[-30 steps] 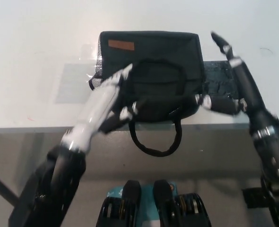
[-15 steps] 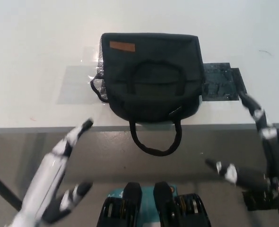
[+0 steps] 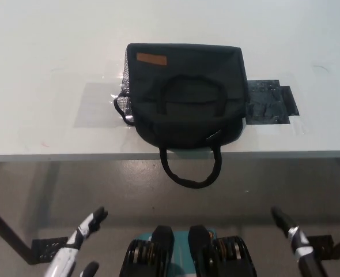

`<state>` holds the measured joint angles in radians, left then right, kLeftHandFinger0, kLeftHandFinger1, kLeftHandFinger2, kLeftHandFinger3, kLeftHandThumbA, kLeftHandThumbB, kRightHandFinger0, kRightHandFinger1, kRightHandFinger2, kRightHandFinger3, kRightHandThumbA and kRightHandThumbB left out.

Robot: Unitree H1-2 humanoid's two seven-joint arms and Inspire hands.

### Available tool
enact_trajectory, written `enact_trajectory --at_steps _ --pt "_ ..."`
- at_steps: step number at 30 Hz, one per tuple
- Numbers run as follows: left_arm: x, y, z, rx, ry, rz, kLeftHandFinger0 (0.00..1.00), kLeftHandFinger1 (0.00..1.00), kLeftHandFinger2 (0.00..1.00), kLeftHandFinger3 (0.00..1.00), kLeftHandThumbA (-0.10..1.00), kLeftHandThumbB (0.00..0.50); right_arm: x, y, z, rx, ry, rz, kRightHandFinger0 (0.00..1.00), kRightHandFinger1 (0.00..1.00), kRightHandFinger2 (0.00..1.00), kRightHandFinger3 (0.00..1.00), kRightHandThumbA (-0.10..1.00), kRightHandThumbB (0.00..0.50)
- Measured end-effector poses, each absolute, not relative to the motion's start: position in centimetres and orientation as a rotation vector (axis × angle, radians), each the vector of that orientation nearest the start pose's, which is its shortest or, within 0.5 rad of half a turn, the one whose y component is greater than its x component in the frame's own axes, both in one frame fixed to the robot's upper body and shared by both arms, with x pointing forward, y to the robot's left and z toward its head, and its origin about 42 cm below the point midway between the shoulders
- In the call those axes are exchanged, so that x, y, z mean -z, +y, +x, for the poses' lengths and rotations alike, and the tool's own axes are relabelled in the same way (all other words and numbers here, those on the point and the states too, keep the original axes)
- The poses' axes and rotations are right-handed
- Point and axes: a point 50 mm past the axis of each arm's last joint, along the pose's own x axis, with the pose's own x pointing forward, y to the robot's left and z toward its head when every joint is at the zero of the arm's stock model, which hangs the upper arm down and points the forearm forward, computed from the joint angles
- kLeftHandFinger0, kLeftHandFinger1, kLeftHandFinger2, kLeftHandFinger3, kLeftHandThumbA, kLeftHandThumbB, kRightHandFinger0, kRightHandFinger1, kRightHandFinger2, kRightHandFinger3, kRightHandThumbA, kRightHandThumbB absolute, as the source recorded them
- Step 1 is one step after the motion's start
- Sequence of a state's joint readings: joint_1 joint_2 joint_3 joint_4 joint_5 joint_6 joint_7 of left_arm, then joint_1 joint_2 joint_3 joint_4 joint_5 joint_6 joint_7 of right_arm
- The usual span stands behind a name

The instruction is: A soft travel bag is kept infront of the robot in the middle of the desk and the robot uses both its hands to press it to reduce its size

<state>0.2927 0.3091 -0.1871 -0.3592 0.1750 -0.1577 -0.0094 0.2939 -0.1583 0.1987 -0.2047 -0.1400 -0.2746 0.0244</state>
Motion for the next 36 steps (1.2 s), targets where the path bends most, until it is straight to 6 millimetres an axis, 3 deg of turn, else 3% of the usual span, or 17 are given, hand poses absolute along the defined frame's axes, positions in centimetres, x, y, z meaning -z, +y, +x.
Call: enact_trajectory --at_steps 1,4,8,17,22,24,36 --pt "-13.0 24.8 18.1 0.242 -0.184 0.403 1.0 1.0 1.0 1.0 1.0 0.256 -9.2 -21.2 18.1 -0.222 -0.163 -0.23 1.0 1.0 1.0 1.0 1.0 0.267" --pt "-11.0 25.1 18.3 0.257 -0.107 0.381 1.0 1.0 1.0 1.0 1.0 0.266 -6.5 -21.4 18.5 -0.23 -0.104 -0.226 1.0 1.0 1.0 1.0 1.0 0.275" --pt "-9.9 25.1 18.5 0.272 -0.058 0.343 1.0 1.0 1.0 1.0 1.0 0.261 -5.2 -21.2 19.4 -0.232 -0.095 -0.209 1.0 1.0 1.0 1.0 1.0 0.28" --pt "-8.9 25.3 19.2 0.265 -0.015 0.295 1.0 1.0 1.0 1.0 1.0 0.211 -5.0 -20.9 20.4 -0.233 -0.114 -0.192 1.0 1.0 1.0 1.0 1.0 0.266" --pt "-9.0 25.4 19.4 0.265 -0.008 0.29 1.0 1.0 1.0 1.0 1.0 0.251 -5.1 -20.9 20.5 -0.233 -0.126 -0.189 1.0 1.0 1.0 1.0 1.0 0.305" --pt "-9.0 25.4 19.4 0.265 -0.008 0.288 1.0 1.0 1.0 1.0 1.0 0.253 -5.2 -20.9 20.5 -0.233 -0.131 -0.189 1.0 1.0 1.0 1.0 1.0 0.277" --pt "-9.1 25.1 19.9 0.263 -0.004 0.279 1.0 1.0 1.0 1.0 1.0 0.287 -5.4 -20.8 20.9 -0.239 -0.15 -0.199 1.0 1.0 1.0 1.0 1.0 0.273"
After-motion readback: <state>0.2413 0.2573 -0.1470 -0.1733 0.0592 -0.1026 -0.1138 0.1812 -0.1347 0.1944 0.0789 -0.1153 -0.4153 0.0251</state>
